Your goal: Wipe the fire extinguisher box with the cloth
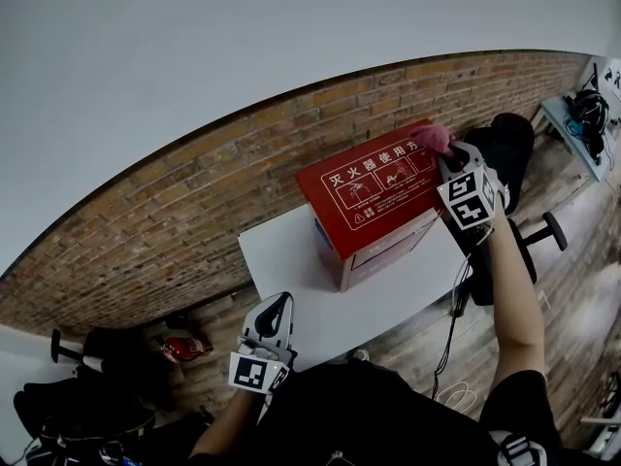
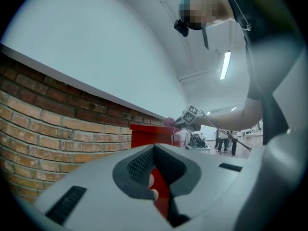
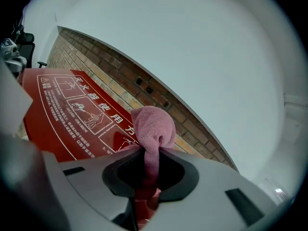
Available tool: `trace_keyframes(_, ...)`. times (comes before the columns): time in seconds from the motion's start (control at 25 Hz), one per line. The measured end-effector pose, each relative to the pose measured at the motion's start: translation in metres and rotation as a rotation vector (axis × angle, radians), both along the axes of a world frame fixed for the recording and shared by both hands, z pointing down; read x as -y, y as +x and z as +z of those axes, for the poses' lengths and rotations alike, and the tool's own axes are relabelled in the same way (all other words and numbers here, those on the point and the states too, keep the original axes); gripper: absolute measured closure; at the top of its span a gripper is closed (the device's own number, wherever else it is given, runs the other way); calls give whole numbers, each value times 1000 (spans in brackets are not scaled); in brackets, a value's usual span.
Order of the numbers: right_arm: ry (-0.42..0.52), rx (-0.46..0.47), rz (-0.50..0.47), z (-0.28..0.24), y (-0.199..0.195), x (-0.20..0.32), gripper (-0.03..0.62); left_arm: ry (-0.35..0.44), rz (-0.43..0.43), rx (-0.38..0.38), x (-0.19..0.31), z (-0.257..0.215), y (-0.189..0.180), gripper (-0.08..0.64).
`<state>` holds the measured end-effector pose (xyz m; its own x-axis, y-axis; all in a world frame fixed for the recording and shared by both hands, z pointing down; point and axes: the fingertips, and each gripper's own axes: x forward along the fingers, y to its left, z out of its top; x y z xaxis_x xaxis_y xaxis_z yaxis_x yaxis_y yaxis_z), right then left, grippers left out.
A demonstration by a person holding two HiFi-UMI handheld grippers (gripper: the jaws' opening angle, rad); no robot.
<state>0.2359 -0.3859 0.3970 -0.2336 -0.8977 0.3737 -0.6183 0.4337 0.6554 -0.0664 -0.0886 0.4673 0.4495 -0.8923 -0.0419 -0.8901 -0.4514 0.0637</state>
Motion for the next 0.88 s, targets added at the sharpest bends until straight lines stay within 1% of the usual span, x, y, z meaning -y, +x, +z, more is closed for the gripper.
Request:
trace_keyframes(0.24,-1,-34,-4,0,-9,-5,523,7,-3,0,-6,-1,-8,512)
trace_keyframes(0.4,-1,-29,-13,-1,-16,-8,523,1,0,14,-11,2,-11,512)
trace_keyframes(0.56,-6,-20,-35,0,-29,-14,523,1,-8,2,-13,1,-15,512)
trace_keyframes(0.88,-18,-15,-72,-1,-54,-26,523,1,-2,9,-16,1,-22,512)
